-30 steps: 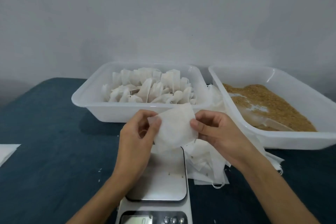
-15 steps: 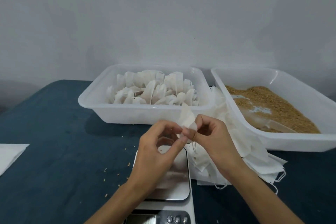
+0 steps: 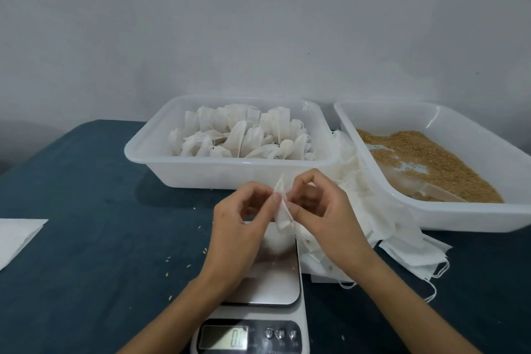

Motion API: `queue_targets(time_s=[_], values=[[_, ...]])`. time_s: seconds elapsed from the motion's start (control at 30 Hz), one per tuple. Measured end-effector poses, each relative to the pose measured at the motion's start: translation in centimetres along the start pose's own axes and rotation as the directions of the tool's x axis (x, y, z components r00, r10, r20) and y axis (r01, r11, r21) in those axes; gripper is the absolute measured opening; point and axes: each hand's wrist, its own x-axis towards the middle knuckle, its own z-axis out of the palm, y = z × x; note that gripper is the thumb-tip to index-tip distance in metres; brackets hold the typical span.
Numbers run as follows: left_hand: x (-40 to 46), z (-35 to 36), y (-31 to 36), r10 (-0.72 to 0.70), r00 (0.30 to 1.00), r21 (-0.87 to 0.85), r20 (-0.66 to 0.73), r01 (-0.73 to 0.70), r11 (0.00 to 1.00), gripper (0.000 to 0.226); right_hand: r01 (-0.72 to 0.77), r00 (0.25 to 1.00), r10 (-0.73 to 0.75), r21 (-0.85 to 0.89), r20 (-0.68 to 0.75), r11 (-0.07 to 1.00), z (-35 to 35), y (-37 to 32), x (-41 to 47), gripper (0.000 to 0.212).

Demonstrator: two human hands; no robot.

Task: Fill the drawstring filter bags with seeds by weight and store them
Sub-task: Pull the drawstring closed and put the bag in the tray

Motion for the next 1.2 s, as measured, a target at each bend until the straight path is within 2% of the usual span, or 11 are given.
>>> queue_targets(time_s=[0.1, 0.17, 0.23, 0.33, 0.57, 0.67, 0.77, 0.83, 0.9, 1.0, 1.2], values=[[0.3, -0.2, 0.0, -0.001, 1.0, -0.022, 0.001, 0.001, 1.0, 0.016, 0.16, 0.985, -0.171, -0.255, -0.022, 0.954, 0.3, 0.1, -0.2, 0.013], [0.3, -0.3, 0.0, -0.015, 1.0, -0.027, -0.009, 0.015, 1.0, 0.015, 0.285, 0.948, -0.318, -0.485, 0.015, 0.827, 0.3, 0.3, -0.3, 0.016], [0.3, -0.4, 0.0, -0.021, 0.999, -0.017, -0.027, 0.021, 1.0, 0.016, 0.295, 0.933, -0.361, -0.57, -0.003, 0.767, 0.2, 0.5, -0.2, 0.021], [0.4, -0.5, 0.2, 0.002, 1.0, 0.014, -0.03, -0.001, 1.0, 0.014, 0.205, 0.947, -0.302, -0.523, -0.107, 0.828, 0.1, 0.6, -0.2, 0.022], [0.3, -0.3, 0.4, 0.13, 0.99, 0.052, 0.046, -0.133, 0.99, 0.012, 0.085, 0.991, -0.102, -0.186, -0.084, 0.979, -0.2, -0.2, 0.1, 0.004], [0.6, -0.6, 0.3, 0.037, 0.999, 0.035, -0.039, -0.036, 0.999, 0.027, 0.009, 0.993, -0.012, -0.028, -0.122, 1.0, -0.9, -0.4, 0.4, 0.011], [1.1, -0.7, 0.6, -0.201, 0.979, -0.176, 0.038, 0.205, 0.963, 0.054, -0.07, 0.994, 0.08, 0.121, -0.071, 0.99, -1.3, -0.4, 0.5, 0.019], [1.3, -0.9, 0.5, -0.265, 0.96, -0.277, 0.091, 0.28, 0.919, 0.045, -0.079, 0.995, 0.085, 0.105, -0.052, 0.991, -1.2, -0.1, 0.5, 0.016], [1.2, -1.0, 0.6, -0.234, 0.967, -0.304, 0.098, 0.253, 0.918, 0.025, -0.037, 0.987, 0.033, -0.018, -0.159, 0.999, -1.1, 0.1, 0.5, 0.01], [1.1, -1.1, 0.3, -0.226, 0.972, -0.282, 0.063, 0.235, 0.93, 0.015, 0.009, 0.941, -0.069, -0.18, -0.331, 0.984, -1.3, 0.3, 0.6, 0.006], [1.2, -0.9, 0.1, -0.206, 0.978, -0.257, 0.04, 0.209, 0.943, 0.015, 0.043, 0.973, -0.064, -0.098, -0.221, 0.994, -0.9, -0.3, 0.1, 0.017]])
